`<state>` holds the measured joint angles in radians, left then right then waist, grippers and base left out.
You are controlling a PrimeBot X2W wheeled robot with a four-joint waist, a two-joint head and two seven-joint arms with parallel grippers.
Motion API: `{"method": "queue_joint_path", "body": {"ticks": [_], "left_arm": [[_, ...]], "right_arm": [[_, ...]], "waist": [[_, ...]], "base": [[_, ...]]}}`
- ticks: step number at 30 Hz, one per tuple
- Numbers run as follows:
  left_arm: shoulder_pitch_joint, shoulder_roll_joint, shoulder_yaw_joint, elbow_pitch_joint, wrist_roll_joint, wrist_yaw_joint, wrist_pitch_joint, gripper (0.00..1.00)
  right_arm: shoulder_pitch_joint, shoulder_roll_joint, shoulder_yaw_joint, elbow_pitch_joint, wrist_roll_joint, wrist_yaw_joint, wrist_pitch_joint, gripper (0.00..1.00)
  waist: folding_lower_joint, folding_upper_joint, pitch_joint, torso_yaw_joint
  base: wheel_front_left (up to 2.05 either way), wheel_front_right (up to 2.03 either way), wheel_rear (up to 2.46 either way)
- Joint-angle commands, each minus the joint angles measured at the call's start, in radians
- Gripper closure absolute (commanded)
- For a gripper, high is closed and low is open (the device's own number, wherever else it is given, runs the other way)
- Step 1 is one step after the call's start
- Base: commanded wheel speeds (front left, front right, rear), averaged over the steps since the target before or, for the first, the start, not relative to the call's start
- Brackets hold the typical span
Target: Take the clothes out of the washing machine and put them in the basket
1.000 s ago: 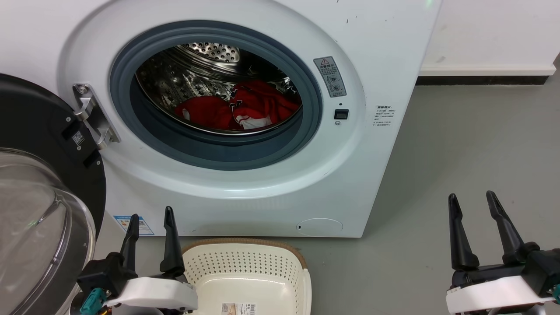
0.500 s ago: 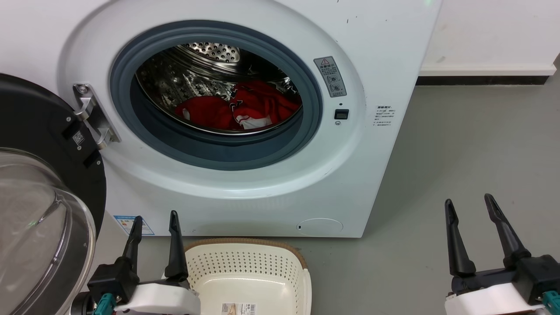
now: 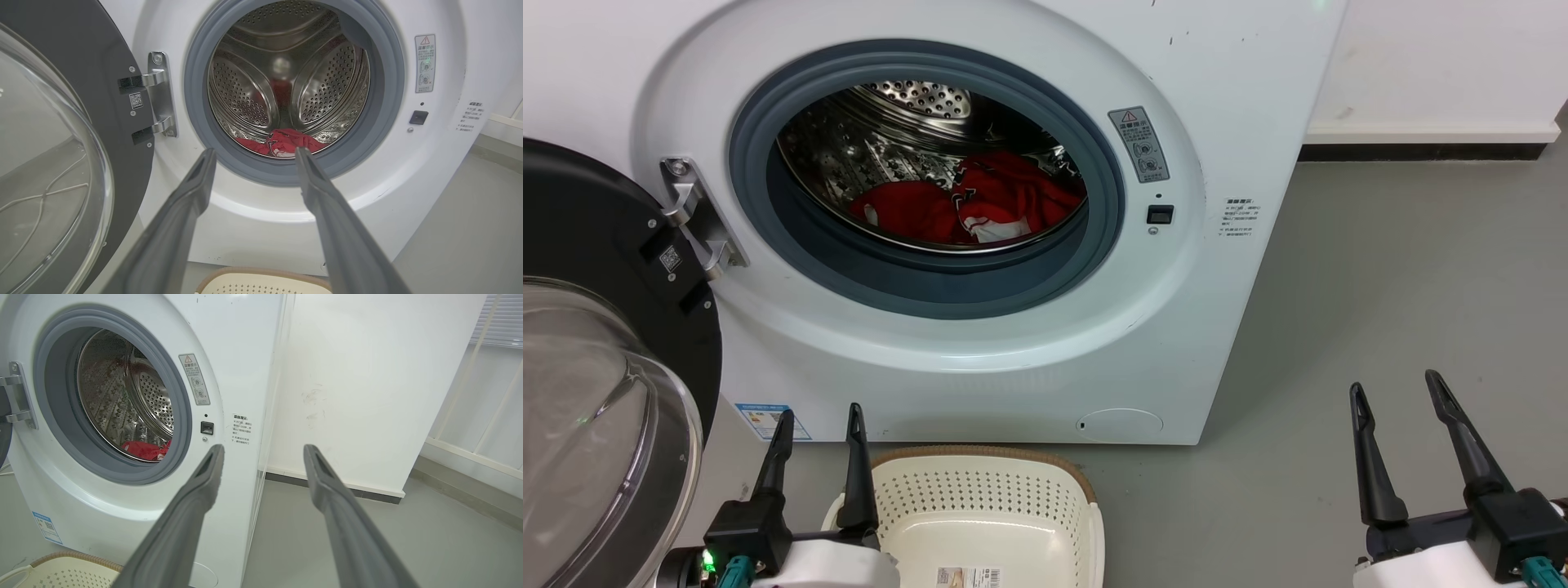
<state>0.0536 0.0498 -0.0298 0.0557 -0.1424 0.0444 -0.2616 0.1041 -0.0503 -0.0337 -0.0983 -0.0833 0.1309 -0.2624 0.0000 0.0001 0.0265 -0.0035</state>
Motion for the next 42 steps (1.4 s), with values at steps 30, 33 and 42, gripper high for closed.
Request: {"method": "queue_joint_path", "body": {"ticks": [30, 33, 42], "left_arm": [[0.006, 0.001, 0.008, 0.024, -0.006, 0.013, -0.004, 0.00], [-0.004, 0.001, 0.009, 0.030, -0.009, 0.012, -0.004, 0.00], [-0.151, 0.003, 0.014, 0.127, 0.045, -0.067, -0.004, 0.00]], "right_arm": [[0.005, 0.000, -0.012, 0.043, 0.059, 0.000, -0.003, 0.00], [0.001, 0.000, -0.012, 0.042, 0.060, 0.000, -0.003, 0.00], [-0.034, 0.000, -0.008, 0.031, 0.054, 0.000, -0.003, 0.00]], "waist": [[0.0000, -0.0001, 0.000, -0.002], [0.0000, -0.0001, 0.005, -0.003], [0.0000, -0.0001, 0.065, -0.011]], "base": [[0.00, 0.00, 0.00], [0.00, 0.00, 0.00], [0.00, 0.00, 0.00]]}}
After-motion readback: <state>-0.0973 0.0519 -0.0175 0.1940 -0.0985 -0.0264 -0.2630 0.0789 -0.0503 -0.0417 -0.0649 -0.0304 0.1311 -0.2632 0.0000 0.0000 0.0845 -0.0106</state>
